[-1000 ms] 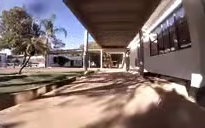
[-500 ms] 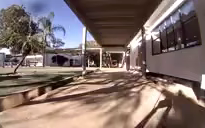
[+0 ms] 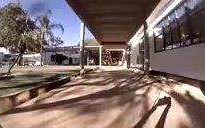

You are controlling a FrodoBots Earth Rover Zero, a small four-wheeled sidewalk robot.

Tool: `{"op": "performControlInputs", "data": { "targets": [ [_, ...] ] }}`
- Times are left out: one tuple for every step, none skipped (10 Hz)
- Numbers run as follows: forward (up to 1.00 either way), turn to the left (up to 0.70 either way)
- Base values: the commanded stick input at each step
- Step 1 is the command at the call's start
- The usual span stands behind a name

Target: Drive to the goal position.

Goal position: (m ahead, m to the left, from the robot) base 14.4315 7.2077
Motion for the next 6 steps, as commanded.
{"op": "performControlInputs", "data": {
  "targets": [
    [0.7, 0.0],
    [0.7, 0.0],
    [0.7, 0.0],
    [0.7, -0.1],
    [0.7, -0.21],
    [0.7, -0.35]
  ]
}}
